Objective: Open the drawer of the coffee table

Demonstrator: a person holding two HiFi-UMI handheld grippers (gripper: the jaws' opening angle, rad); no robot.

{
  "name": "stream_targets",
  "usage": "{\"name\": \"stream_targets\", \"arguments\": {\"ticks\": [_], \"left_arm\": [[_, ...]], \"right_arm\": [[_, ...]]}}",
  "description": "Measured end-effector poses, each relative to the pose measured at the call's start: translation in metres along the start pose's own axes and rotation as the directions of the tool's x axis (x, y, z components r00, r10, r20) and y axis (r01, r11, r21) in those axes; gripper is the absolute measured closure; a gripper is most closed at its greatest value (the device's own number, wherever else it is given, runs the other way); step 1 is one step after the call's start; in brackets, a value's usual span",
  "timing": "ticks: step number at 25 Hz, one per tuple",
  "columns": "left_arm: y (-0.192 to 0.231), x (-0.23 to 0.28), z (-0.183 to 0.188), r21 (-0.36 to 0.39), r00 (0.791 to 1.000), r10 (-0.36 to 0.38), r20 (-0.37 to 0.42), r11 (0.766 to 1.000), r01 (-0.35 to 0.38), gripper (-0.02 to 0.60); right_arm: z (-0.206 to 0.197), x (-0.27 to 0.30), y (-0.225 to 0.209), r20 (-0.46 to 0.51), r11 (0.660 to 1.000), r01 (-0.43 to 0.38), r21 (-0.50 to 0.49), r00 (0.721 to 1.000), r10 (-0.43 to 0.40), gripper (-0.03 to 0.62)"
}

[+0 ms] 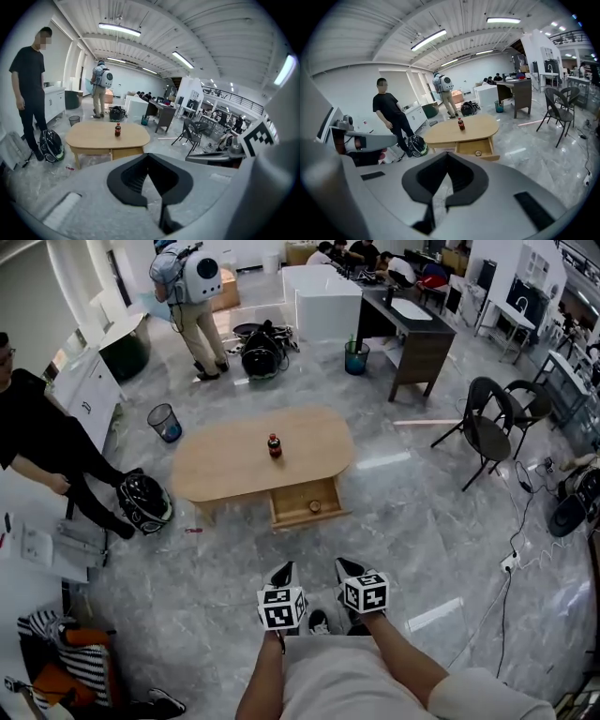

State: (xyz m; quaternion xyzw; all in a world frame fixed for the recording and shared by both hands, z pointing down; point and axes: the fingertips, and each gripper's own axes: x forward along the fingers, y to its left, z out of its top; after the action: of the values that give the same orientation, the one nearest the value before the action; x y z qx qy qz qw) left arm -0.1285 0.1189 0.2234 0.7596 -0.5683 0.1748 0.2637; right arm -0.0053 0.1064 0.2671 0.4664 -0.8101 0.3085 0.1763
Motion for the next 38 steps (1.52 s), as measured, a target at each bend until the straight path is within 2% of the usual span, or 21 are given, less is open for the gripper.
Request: {"name": "stream_targets", "arguments": {"ticks": [3,6,10,13,24,28,38], "left_arm": [[0.002,-0.008,-0.002,0.007,1.0,-0.004,-0.006,1.0,0.004,0.571],[0.001,-0.005,-0.012,-0.012,1.0,-0.003,-0.012,1.0,0.003,0.571],[-0.005,0.003,-0.022,0.033,0.999,0.017,-0.052,0.999,-0.015,0.571],[-0.012,0.009,-0.024,0.039,0.998,0.023,-0.061,0.999,-0.021,0.571],[-0.032,0.022,-0.021,0.103,0.998,-0.022,-0.065,0.994,0.029,0.571],[-0.028,0.019,-0.02,0.103,0.998,-0.018,-0.061,0.994,0.025,0.571],[-0.017,0.015,-0.025,0.08,0.998,0.0,-0.055,0.997,0.004,0.571]], "right_arm": [[-0.007,-0.011,-0.001,0.016,0.998,-0.022,0.063,1.0,0.021,0.579],[-0.009,-0.019,-0.007,0.034,0.999,-0.011,0.034,0.999,0.01,0.579],[-0.001,-0.027,-0.013,0.056,1.0,0.001,0.03,0.998,-0.003,0.579],[0.003,-0.033,-0.017,0.068,0.999,0.005,0.032,0.998,-0.008,0.579],[0.0,-0.045,-0.024,0.101,0.998,0.024,0.065,0.994,-0.031,0.579],[0.005,-0.045,-0.025,0.124,0.993,0.006,0.118,0.992,-0.021,0.579],[-0.002,-0.04,-0.018,0.108,0.997,0.004,0.082,0.994,-0.013,0.58]]}}
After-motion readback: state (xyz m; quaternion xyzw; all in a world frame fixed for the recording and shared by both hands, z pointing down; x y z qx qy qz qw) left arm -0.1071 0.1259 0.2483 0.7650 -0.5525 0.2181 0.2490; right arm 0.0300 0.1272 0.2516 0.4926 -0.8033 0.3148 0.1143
